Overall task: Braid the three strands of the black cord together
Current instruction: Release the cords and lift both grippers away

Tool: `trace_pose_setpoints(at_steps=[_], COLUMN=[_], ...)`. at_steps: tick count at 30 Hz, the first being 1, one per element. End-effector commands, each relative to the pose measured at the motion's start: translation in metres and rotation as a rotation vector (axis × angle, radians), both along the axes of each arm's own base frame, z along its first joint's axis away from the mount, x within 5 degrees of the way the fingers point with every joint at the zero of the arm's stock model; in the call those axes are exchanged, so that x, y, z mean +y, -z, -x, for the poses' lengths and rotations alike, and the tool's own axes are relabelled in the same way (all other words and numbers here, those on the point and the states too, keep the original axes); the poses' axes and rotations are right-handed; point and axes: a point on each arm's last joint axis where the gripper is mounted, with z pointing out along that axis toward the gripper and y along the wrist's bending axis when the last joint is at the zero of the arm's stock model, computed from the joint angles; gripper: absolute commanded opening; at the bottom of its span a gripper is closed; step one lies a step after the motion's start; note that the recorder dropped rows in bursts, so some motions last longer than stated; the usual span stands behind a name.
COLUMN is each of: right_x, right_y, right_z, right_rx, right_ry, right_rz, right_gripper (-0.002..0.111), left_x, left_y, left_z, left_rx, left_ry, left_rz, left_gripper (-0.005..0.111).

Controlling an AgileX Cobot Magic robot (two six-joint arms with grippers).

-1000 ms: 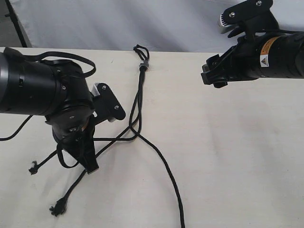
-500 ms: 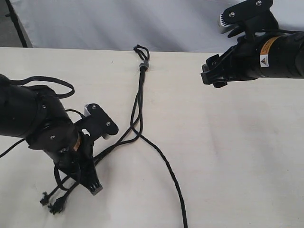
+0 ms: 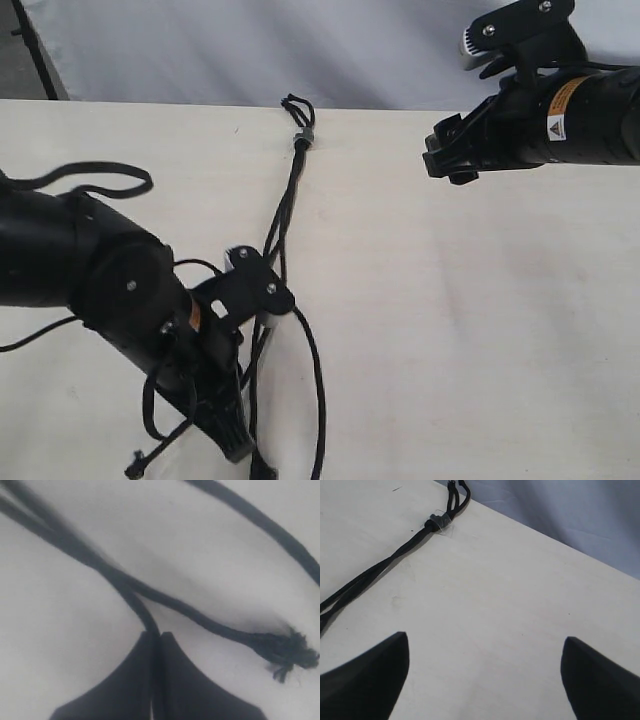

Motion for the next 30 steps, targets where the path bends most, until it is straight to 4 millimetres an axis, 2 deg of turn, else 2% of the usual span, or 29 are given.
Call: trace_pose_setpoints(at_steps=[1,4,8,14,16,18,19,21,23,25,27,30], right_x=[-0.001,-0.001,-0.001,-0.001,-0.001,-0.001,-0.001,-0.001,0.001,0.013,0.035,0.087], right_y=[-0.003,-0.003,-0.003,-0.003,-0.003,-0.003,-0.003,-0.003,0.000,0.004,0.003,0.008], right_z=[0.000,0.000,0.000,0.000,0.000,0.000,0.000,0.001,0.003,0.010,0.020,0.043], right_rx=[-0.018,-0.018,-0.017,-0.017,-0.017,-0.017,-0.017,-0.014,0.038,0.102,0.192,0.369], right_ry=[-0.002,-0.002,0.000,0.000,0.000,0.000,0.000,0.003,0.068,0.071,0.035,-0.074], right_rz=[-0.005,-0.005,-0.007,-0.007,-0.007,-0.007,-0.007,-0.010,-0.109,-0.142,-0.114,-0.044], right_gripper=[0.078,0.078,0.078,0.078,0.078,0.078,0.078,0.078,0.078,0.078,0.078,0.075], left_x=[0.024,0.040,0.055,0.058,0.058,0.058,0.057,0.057,0.057,0.057,0.069,0.110], left_y=[-0.017,-0.016,-0.006,0.001,0.001,0.001,0.001,0.001,0.000,-0.004,-0.013,-0.019], left_z=[-0.015,-0.023,-0.022,-0.019,-0.019,-0.020,-0.020,-0.020,-0.022,-0.031,-0.045,-0.064], left_rx=[-0.056,-0.042,-0.035,-0.079,-0.076,-0.077,-0.074,-0.075,-0.109,-0.180,-0.217,-0.229], left_ry=[-0.121,-0.191,-0.239,-0.250,-0.254,-0.279,-0.284,-0.282,-0.279,-0.281,-0.346,-0.548], left_rz=[0.051,0.046,0.032,0.045,0.046,0.061,0.064,0.064,0.073,0.095,0.114,0.123], left_gripper=[0.001,0.001,0.001,0.001,0.005,0.022,0.037,0.056,0.065,0.065,0.065,0.065])
